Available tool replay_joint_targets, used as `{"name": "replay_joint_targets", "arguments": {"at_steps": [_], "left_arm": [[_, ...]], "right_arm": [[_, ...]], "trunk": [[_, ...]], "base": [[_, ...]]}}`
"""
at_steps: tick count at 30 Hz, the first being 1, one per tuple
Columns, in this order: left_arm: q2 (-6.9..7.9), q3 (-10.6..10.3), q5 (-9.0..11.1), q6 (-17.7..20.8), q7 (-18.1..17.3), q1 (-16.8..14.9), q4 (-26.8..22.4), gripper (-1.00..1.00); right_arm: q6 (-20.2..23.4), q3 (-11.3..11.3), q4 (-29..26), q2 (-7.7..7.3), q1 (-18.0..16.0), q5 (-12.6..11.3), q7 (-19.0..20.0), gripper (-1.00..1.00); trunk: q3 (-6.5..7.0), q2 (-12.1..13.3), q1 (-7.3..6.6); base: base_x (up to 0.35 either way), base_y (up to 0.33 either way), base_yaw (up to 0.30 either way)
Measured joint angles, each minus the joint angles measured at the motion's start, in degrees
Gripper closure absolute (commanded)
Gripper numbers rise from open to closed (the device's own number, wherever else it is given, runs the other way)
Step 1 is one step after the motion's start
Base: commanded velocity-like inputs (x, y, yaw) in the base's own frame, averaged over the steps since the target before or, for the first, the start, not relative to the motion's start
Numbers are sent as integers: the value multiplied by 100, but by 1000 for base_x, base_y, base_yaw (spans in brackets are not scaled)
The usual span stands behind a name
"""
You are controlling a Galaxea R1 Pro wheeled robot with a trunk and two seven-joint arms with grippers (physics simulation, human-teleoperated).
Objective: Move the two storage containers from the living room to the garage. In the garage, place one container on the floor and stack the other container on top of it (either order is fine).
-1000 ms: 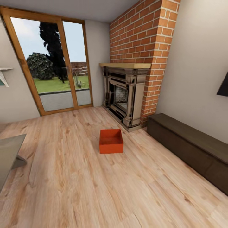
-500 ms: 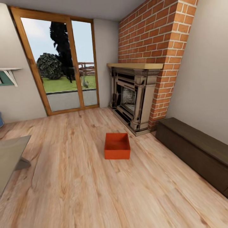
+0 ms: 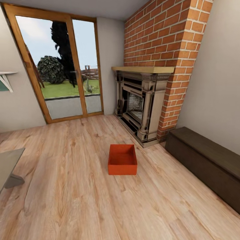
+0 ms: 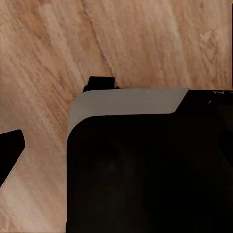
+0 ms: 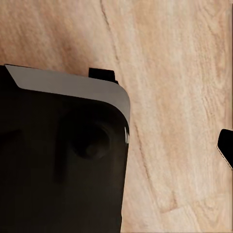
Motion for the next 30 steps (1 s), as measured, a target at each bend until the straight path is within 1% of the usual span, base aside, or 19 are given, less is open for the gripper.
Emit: {"name": "replay_joint_targets", "arguments": {"at_steps": [30], "left_arm": [[0,0,0,0,0,0,0,-100]], "right_arm": [[2,0,0,0,0,0,0,-100]], "trunk": [[0,0,0]], "base": [[322,0,0]]}}
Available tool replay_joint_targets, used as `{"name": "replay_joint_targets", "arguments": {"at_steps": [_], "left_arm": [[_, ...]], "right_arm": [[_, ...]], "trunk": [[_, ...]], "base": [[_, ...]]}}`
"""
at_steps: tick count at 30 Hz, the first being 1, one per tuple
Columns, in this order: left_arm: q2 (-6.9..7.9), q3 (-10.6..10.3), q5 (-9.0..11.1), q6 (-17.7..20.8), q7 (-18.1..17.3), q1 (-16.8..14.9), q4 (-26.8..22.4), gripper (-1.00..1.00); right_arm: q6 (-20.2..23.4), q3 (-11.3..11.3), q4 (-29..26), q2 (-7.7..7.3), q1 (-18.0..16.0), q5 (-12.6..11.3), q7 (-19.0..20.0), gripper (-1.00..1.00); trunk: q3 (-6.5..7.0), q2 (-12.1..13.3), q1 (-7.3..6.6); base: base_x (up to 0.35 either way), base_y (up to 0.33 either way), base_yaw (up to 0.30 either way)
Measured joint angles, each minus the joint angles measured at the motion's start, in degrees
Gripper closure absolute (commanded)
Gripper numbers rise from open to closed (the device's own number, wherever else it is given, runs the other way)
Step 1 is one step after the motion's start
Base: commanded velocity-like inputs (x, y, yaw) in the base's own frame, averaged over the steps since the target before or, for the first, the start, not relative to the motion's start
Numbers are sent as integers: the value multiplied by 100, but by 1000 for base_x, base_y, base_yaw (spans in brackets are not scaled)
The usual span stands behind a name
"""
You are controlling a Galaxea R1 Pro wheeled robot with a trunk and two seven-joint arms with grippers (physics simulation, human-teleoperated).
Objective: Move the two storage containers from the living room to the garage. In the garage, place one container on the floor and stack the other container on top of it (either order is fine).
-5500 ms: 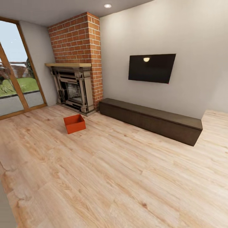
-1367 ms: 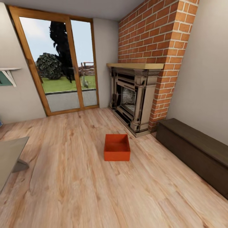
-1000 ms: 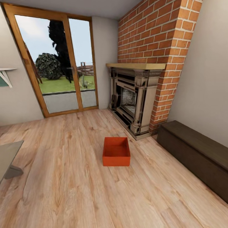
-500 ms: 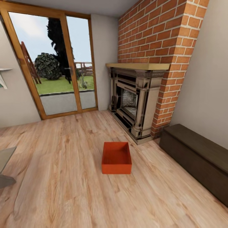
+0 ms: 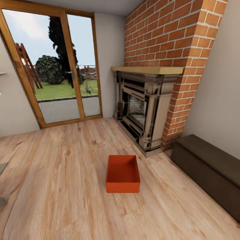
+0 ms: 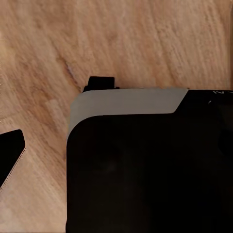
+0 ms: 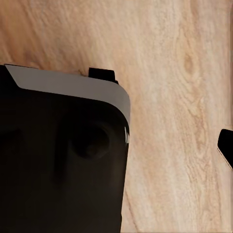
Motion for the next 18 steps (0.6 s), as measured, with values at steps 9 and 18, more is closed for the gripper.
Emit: {"name": "replay_joint_targets", "arguments": {"at_steps": [9,18], "left_arm": [[0,0,0,0,0,0,-2,-100],[2,0,0,0,1,0,1,-100]], "right_arm": [[-1,0,0,6,0,0,0,-100],[0,0,0,5,0,0,0,-100]], "trunk": [[0,0,0],[0,0,0]], "base": [[322,0,0],[322,0,0]]}}
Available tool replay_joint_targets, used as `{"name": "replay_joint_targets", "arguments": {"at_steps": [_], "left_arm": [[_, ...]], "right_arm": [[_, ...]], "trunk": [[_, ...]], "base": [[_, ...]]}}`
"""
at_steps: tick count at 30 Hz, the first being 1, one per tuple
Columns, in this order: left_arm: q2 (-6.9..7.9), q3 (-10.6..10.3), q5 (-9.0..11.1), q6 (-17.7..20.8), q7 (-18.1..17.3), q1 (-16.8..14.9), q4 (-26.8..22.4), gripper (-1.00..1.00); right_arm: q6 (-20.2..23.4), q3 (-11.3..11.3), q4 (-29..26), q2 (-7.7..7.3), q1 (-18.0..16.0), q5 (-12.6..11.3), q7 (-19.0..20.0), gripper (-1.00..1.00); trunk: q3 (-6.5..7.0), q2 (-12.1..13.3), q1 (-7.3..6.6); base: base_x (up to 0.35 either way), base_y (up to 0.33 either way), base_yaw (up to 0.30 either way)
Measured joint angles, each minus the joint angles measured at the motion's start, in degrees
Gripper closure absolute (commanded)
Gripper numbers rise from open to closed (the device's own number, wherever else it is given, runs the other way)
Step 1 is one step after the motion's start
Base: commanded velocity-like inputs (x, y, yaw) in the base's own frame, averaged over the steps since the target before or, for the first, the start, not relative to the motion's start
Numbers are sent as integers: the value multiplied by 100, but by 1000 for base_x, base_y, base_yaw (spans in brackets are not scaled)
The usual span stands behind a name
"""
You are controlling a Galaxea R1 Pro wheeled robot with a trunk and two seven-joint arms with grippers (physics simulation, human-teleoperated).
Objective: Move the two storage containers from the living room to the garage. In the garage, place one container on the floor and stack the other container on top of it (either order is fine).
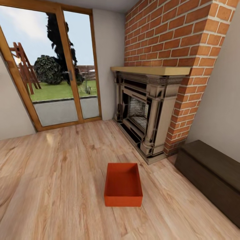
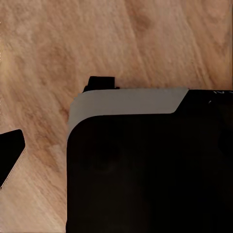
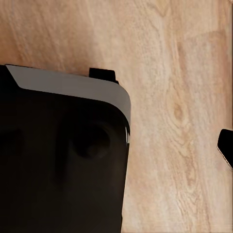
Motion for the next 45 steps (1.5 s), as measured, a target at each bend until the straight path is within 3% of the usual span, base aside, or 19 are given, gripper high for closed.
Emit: {"name": "replay_joint_targets", "arguments": {"at_steps": [45], "left_arm": [[-1,0,0,0,2,0,-1,-100]], "right_arm": [[2,0,0,3,0,0,0,-100]], "trunk": [[0,0,0]], "base": [[319,0,0]]}}
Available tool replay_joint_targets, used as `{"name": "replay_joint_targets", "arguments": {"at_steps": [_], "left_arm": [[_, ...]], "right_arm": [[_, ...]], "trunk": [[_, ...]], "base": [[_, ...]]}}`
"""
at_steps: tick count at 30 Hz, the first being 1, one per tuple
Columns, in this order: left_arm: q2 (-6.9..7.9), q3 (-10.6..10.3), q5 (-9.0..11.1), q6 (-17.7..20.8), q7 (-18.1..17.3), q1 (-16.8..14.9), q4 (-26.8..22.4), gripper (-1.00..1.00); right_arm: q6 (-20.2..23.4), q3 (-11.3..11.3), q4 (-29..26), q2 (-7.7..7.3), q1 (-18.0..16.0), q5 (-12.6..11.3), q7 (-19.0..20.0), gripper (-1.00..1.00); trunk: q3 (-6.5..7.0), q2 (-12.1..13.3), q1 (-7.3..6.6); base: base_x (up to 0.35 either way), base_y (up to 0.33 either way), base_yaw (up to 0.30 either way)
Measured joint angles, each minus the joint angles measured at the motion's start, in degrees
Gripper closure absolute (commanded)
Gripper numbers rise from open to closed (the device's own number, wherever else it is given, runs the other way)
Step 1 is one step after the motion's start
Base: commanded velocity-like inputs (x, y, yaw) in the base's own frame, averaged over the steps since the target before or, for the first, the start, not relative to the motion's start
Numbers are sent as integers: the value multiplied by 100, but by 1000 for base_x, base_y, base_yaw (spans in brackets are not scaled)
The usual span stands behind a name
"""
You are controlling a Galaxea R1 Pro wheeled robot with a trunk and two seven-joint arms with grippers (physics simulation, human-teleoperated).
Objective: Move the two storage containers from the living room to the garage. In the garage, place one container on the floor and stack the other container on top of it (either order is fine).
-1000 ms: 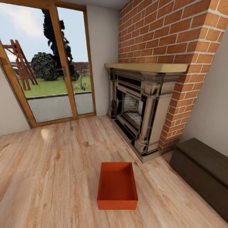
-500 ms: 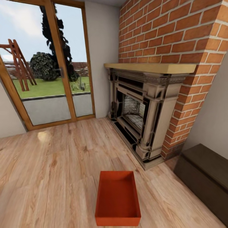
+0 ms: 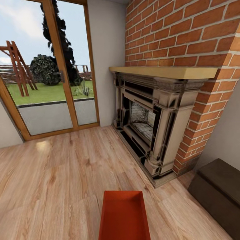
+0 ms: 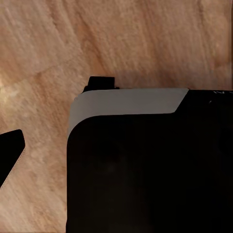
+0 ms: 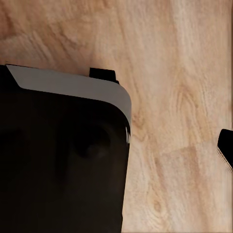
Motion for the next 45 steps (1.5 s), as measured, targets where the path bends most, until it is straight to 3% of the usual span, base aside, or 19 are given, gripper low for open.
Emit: {"name": "replay_joint_targets", "arguments": {"at_steps": [18,45], "left_arm": [[5,0,0,-9,0,0,-1,-100],[6,0,0,-8,0,0,-1,-100]], "right_arm": [[-2,0,0,0,0,0,0,-100],[0,-1,0,0,0,0,-2,-100]], "trunk": [[0,0,1],[0,0,3]], "base": [[201,0,0],[9,-19,0]]}}
